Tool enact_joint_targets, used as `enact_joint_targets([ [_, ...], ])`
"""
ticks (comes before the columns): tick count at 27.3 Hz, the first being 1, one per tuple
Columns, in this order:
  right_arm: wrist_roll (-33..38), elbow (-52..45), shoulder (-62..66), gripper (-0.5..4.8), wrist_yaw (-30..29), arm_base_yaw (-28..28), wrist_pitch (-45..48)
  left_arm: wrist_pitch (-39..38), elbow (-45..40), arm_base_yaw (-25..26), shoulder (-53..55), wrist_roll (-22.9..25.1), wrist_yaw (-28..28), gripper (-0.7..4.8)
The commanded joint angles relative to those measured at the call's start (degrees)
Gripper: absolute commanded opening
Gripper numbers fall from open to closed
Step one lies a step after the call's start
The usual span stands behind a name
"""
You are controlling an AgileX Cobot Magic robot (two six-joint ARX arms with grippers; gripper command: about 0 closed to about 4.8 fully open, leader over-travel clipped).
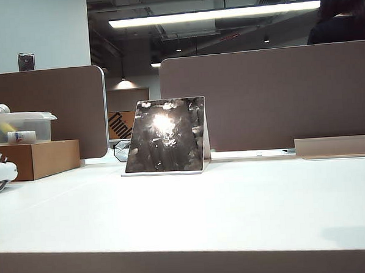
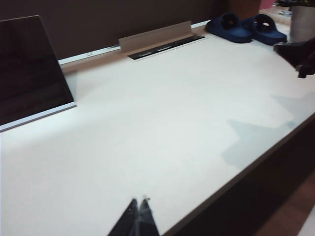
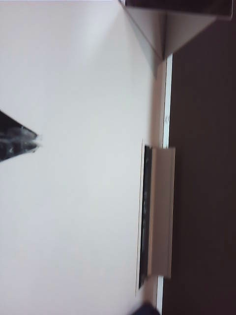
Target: Push the center of the mirror on the table forward to move it for a short distance.
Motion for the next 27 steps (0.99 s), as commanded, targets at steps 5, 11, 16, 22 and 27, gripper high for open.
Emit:
enact_joint_targets([
  [5, 0.02, -0.24, 0.02, -0.05, -0.09, 4.22, 0.79, -0.09, 0.15, -0.04, 0.09, -0.74, -1.05, -0.05],
  [11, 0.02, -0.24, 0.02, -0.05, -0.07, 3.8, 0.79, -0.15, 0.15, -0.04, 0.09, -5.16, -0.9, -0.01],
  [16, 0.02, -0.24, 0.02, -0.05, -0.09, 3.8, 0.81, -0.13, 0.15, -0.04, 0.09, -5.16, -0.92, -0.01],
  [22, 0.02, -0.24, 0.02, -0.05, -0.09, 3.8, 0.81, -0.11, 0.15, -0.04, 0.09, -5.16, -0.94, -0.01],
  [27, 0.02, -0.24, 0.02, -0.05, -0.09, 3.8, 0.79, -0.11, 0.15, -0.04, 0.09, -5.16, -0.94, -0.01],
])
